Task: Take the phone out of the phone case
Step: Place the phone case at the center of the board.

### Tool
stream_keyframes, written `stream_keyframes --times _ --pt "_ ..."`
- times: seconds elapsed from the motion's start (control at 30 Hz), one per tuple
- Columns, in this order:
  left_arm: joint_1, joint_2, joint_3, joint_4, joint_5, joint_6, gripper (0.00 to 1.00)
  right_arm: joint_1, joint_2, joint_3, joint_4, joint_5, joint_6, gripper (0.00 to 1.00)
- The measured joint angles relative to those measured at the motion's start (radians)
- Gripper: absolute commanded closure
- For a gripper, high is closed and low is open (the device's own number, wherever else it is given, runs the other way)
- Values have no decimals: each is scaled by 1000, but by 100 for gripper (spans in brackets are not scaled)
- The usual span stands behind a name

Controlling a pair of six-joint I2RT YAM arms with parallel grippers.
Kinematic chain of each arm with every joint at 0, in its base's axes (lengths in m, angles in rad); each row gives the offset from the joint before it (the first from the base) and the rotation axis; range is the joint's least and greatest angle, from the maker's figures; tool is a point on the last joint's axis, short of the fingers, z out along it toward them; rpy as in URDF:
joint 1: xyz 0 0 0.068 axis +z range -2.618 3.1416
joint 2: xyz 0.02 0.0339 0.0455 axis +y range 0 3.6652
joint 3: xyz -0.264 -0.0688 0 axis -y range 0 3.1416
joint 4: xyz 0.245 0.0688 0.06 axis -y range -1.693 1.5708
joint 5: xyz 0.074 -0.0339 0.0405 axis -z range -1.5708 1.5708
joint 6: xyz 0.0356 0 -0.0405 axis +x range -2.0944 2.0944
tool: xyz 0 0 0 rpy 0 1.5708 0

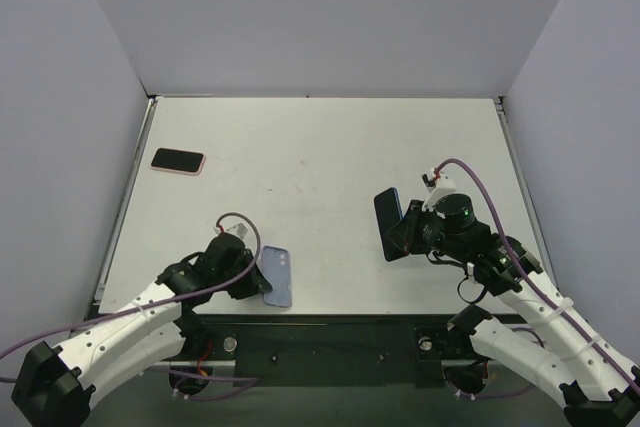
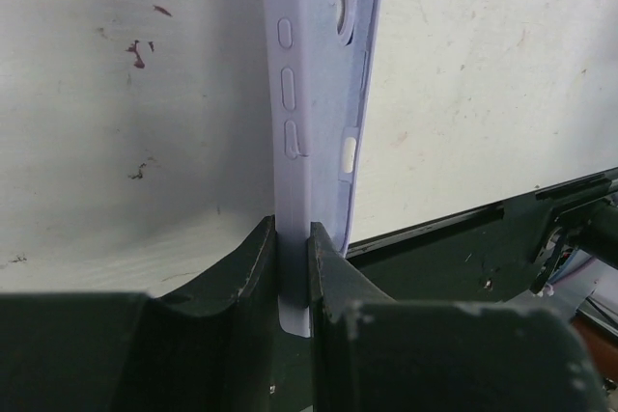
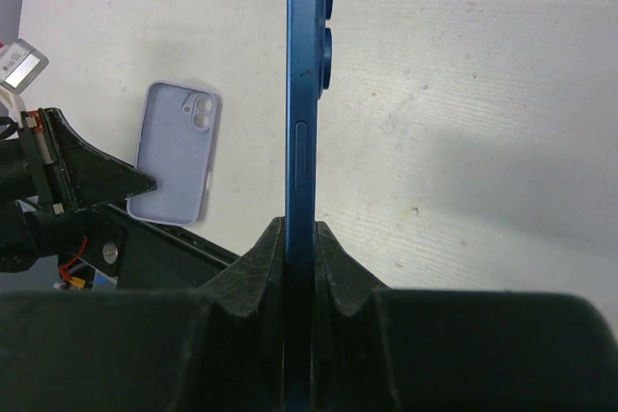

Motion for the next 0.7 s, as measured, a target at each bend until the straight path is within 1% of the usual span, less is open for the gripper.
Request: stream_keyframes --times 0.17,0.3,0.37,0.47,0.53,0.57,0.6,0.63,0.67,0.7 --pt "-11 40 -4 -7 -8 -6 98 0 0 -10 3 -4 2 100" --pt "-41 114 19 -31 -60 -34 93 0 0 -12 4 -5 2 100" --pt "-58 150 44 -49 -81 -48 88 0 -1 -13 5 -5 2 100" --pt "-66 194 68 -66 -98 -59 85 0 -1 -21 9 -6 5 100" --pt "-68 211 76 -73 -106 -67 78 0 -1 -27 13 -10 9 100" --pt "-68 212 79 -76 -107 -71 71 0 -1 -28 13 -13 10 100" --pt "-69 211 81 -79 -110 -75 66 0 -1 -29 14 -16 13 100" --pt "-70 207 82 -82 -114 -81 59 0 -1 -30 16 -18 14 100" --pt "-72 204 82 -89 -122 -85 55 0 -1 -31 20 -21 15 100" --pt "-74 201 82 -104 -142 -91 47 0 -1 -34 24 -23 16 100"
